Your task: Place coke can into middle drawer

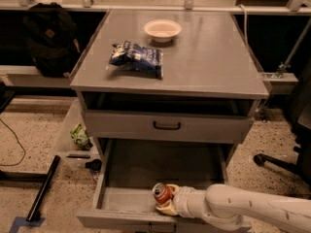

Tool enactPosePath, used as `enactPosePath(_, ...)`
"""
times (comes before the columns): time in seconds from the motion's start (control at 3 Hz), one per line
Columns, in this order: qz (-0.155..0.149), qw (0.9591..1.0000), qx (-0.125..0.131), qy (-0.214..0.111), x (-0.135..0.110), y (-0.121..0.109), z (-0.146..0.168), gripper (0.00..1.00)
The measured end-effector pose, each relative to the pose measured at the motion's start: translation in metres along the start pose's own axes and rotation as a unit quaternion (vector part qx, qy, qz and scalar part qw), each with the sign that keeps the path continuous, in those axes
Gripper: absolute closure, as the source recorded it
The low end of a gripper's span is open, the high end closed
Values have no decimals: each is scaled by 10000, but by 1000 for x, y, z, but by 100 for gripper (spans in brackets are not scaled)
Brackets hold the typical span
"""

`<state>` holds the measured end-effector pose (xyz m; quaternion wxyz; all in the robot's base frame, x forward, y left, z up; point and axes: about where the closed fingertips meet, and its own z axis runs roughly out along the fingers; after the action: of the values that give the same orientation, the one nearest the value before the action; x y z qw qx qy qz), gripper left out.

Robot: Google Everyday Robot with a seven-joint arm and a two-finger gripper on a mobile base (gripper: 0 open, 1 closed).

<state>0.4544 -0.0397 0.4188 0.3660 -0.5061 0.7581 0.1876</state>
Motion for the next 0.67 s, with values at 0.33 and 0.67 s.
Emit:
enactPosePath(0.33, 233, 9997, -114, -17, 17, -8, 5, 100)
enactPosePath(0.67, 233, 9997, -115, -17, 17, -8, 5, 100)
